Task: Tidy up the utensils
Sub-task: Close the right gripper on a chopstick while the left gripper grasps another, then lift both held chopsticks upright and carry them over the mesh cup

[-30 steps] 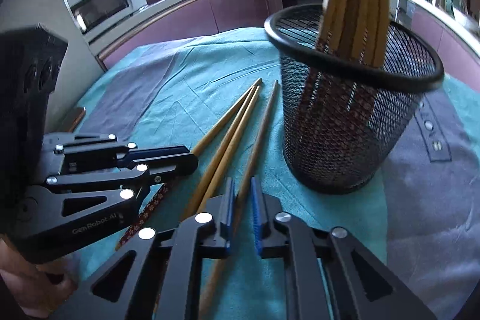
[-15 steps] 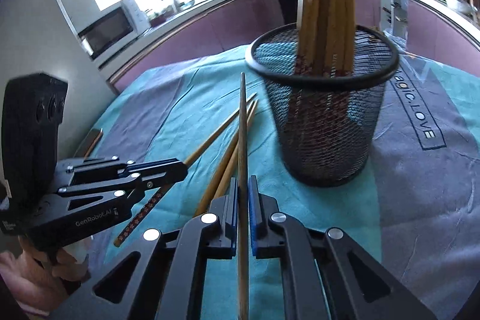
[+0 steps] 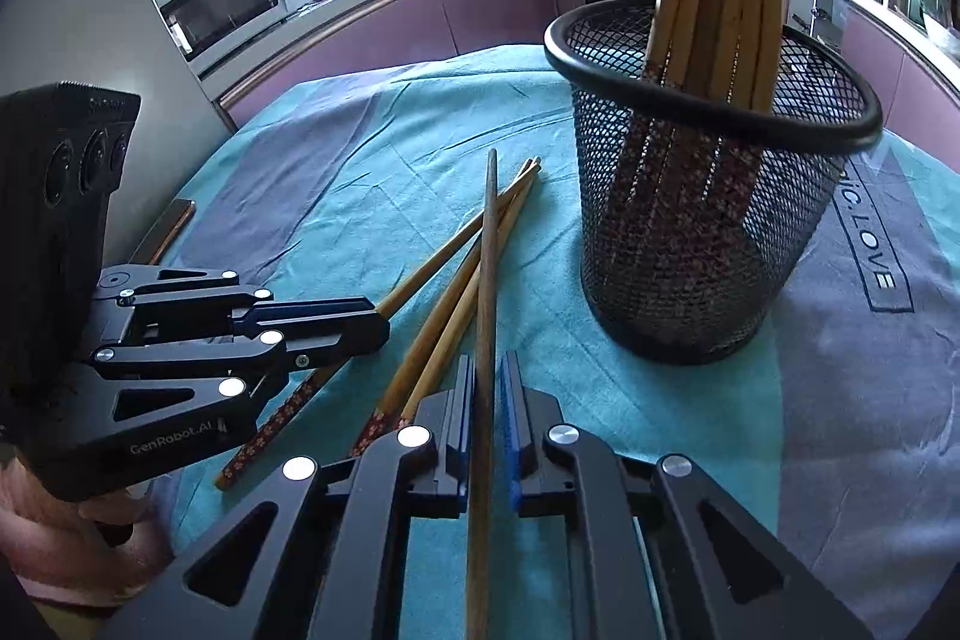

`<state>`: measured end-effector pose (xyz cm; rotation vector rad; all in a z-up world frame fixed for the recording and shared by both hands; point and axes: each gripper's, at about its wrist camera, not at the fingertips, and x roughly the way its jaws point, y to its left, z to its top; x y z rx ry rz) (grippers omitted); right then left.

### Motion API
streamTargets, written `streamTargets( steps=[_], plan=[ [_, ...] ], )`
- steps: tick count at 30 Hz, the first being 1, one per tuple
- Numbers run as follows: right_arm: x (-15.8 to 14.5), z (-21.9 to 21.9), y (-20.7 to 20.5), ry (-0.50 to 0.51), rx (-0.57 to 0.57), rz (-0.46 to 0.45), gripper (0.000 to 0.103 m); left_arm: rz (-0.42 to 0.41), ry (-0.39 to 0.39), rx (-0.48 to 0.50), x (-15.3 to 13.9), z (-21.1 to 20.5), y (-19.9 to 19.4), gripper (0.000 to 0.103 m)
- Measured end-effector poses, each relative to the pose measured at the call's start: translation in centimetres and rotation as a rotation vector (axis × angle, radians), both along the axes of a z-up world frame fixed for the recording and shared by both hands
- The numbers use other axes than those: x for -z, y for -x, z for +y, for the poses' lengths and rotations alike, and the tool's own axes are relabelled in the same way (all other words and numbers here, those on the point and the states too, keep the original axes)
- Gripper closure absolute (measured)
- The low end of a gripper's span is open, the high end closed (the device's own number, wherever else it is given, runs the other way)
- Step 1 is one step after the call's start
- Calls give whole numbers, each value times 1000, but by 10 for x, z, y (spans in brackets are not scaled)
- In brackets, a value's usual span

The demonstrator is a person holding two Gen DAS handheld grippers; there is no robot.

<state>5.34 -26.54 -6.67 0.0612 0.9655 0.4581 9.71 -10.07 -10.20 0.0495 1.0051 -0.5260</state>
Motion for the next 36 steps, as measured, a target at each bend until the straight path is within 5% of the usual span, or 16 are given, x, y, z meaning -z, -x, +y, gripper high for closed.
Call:
streamTargets(
  steps=[14,26,36],
  plan=[
    [-15,-3,-2,-17,-12,-53,97,20,1,15,-3,-11,-25,95],
    [-67,-29,19,-110,-25,-179,98,-99,114,16,-60,7,-5,96],
    [-43,-33,6,-145,-25,-79,91,-76,150,53,-64,1,-1,96]
  ],
)
